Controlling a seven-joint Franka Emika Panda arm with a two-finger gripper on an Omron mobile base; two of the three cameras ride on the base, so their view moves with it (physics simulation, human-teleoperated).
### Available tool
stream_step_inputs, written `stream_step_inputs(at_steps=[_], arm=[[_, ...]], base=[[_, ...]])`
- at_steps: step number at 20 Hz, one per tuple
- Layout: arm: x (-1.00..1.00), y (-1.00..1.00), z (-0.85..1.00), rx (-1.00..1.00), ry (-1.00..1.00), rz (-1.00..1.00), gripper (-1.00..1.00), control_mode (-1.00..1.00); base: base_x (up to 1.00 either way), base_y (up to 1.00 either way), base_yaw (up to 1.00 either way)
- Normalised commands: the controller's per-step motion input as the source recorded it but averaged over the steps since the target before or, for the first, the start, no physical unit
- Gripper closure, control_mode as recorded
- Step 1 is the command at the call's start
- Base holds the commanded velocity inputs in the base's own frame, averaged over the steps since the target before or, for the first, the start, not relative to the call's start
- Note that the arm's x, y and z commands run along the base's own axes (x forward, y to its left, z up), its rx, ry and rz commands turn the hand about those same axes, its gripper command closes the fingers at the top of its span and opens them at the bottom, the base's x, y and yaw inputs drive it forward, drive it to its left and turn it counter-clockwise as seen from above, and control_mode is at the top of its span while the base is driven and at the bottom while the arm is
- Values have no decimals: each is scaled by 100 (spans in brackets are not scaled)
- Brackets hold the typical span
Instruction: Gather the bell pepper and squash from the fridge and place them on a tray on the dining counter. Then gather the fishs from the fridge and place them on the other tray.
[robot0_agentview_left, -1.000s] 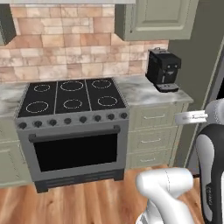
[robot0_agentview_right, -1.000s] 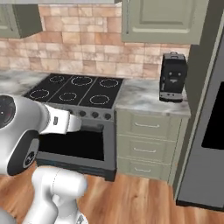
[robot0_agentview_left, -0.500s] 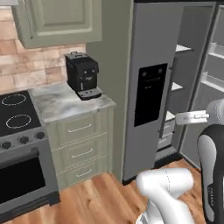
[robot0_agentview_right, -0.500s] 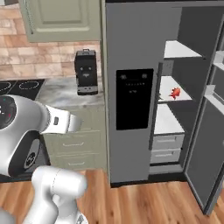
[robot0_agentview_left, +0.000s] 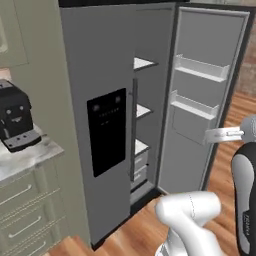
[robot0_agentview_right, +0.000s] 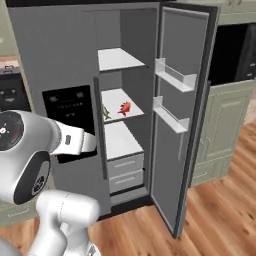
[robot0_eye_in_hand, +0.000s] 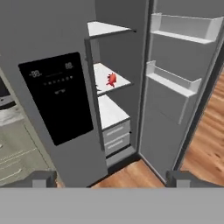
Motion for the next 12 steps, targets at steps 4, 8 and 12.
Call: stream_step_inputs(at_steps=[4, 8, 12], arm=[[0, 0, 0, 0, 0, 0, -100, 100], [0, 0, 0, 0, 0, 0, -100, 100], [0, 0, 0, 0, 0, 0, -100, 100]], base=[[100, 50, -17], [100, -28, 0], [79, -95, 15]])
